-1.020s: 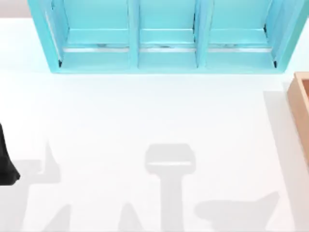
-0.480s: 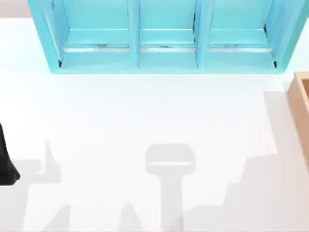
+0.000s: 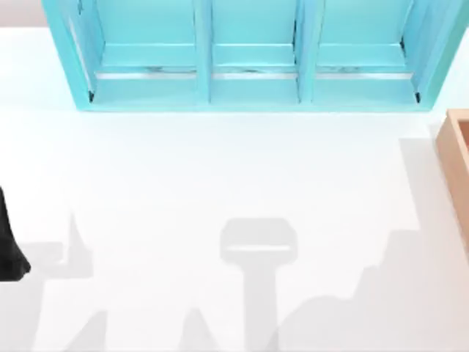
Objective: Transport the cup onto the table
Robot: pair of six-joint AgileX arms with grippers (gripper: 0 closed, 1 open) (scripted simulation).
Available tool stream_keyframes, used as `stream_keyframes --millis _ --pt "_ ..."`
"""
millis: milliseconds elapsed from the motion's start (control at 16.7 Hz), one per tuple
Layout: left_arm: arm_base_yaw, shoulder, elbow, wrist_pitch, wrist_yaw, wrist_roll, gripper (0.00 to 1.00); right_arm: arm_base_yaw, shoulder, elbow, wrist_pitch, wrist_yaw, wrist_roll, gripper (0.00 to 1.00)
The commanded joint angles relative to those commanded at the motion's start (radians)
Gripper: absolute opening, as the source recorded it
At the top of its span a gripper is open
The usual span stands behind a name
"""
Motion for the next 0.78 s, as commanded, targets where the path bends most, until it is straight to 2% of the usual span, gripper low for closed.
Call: stream_keyframes --millis 780 --pt "0.000 0.000 0.000 0.000 0.000 0.000 1.00 0.000 0.099 -0.295 0.392 0.000 0.005 1.00"
